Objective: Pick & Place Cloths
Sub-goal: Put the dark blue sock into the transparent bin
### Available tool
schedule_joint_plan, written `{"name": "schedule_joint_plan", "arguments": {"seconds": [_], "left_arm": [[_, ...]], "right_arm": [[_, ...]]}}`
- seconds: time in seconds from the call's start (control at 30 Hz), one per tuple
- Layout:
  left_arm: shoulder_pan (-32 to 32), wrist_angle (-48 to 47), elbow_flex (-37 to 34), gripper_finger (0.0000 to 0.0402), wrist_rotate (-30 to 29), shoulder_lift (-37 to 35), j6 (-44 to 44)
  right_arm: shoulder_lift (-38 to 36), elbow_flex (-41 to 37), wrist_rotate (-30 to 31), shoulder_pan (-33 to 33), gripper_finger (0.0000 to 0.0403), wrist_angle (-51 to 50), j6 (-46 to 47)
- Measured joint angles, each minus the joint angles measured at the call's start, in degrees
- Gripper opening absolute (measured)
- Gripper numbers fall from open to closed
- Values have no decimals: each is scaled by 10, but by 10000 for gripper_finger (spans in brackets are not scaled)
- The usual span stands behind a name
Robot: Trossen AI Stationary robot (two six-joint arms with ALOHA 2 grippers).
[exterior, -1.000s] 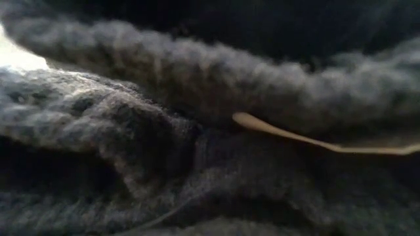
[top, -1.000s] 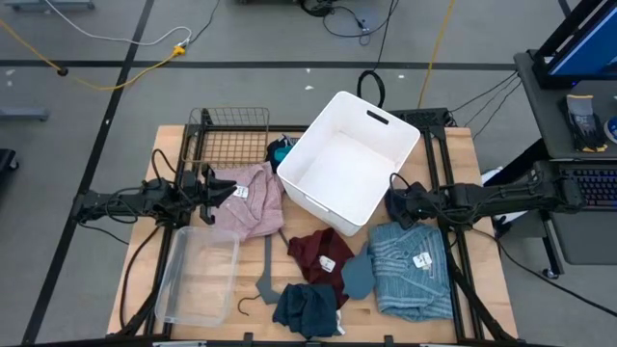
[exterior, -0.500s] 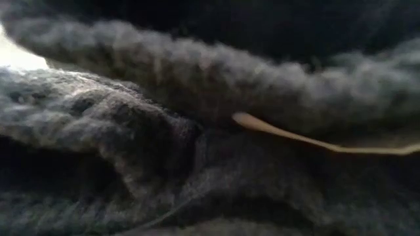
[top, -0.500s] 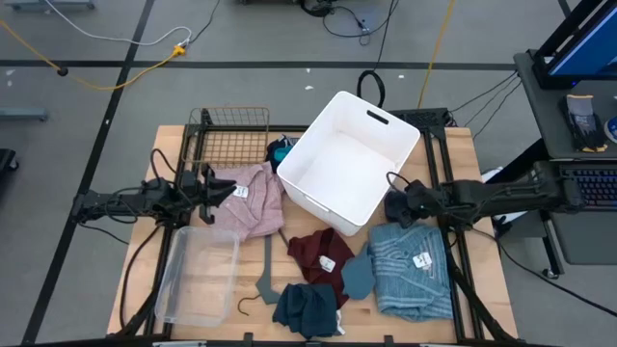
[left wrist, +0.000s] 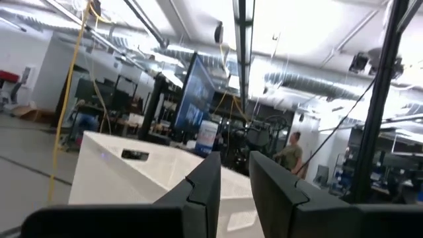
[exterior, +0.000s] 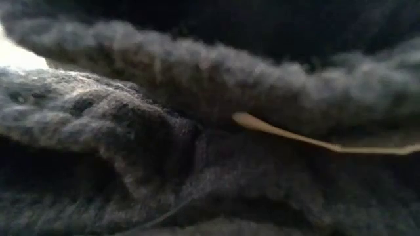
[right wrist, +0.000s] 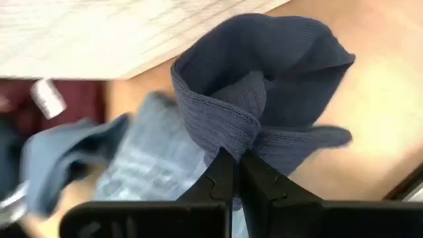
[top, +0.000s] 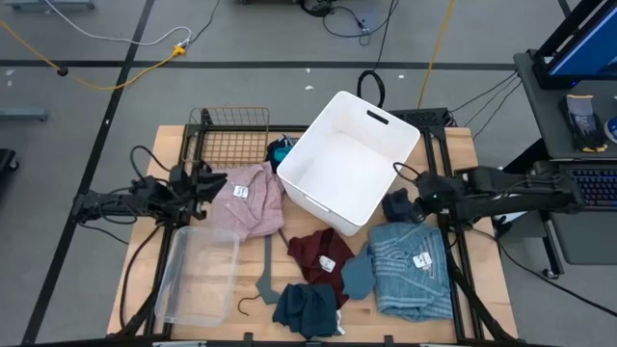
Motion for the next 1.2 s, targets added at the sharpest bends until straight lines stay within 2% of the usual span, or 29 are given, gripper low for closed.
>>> {"name": "schedule_joint_plan", "arguments": {"seconds": [0.23,0.4,0.6,0.77,0.97,1.2], "left_arm": [[0,23,0,81,0,0,1],[0,24,0,81,1,0,-30],[0,24,0,81,23,0,-79],[0,28,0,81,46,0,-136],[0,68,0,81,46,0,-170],[0,91,0,81,-3,0,-165]], "right_arm": [[0,102,-131,0,0,-3,-42],[0,161,-193,0,0,28,-30],[6,174,-243,5,0,236,-23],[41,174,-244,32,0,425,-46],[115,174,-247,76,0,587,-75],[222,174,-304,106,0,744,-86]]}}
